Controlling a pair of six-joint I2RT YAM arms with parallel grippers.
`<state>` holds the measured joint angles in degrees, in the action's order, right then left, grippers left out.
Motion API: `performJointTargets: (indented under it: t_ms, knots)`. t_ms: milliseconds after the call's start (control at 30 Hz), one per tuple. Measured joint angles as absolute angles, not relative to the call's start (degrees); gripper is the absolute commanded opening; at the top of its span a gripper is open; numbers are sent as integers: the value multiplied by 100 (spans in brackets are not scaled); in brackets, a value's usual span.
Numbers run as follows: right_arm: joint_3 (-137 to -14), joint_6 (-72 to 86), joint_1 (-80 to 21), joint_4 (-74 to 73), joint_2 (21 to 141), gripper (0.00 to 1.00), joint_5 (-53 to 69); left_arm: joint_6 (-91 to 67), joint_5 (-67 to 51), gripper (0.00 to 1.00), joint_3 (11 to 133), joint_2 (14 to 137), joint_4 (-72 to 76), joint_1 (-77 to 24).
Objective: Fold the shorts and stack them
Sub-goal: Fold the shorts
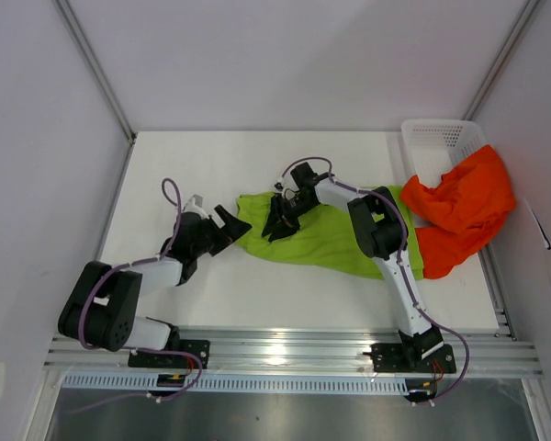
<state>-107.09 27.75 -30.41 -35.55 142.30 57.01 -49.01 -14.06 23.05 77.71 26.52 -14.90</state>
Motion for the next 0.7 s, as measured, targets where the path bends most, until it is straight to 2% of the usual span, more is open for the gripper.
performJointTargets:
  t_ms: [167,533,633,700]
  knots:
    - [-10707,2775,-3041,-3553,14228,42,5701,-5345,-969,99,2279,8154,2882,-1719]
    - [-10591,2779,-3059,-3441,14186,42,5732,-6711,204,99,1579,8095,3789,-2139]
    - [-10573,2779,-3063,-3420,14180,42,5741,-6945,445,96,1564,8202,3959,-2150]
    - [-10569,2779,-3063,-3417,14178,42,5741,-7142,572,91,1594,8381,4143,-2163]
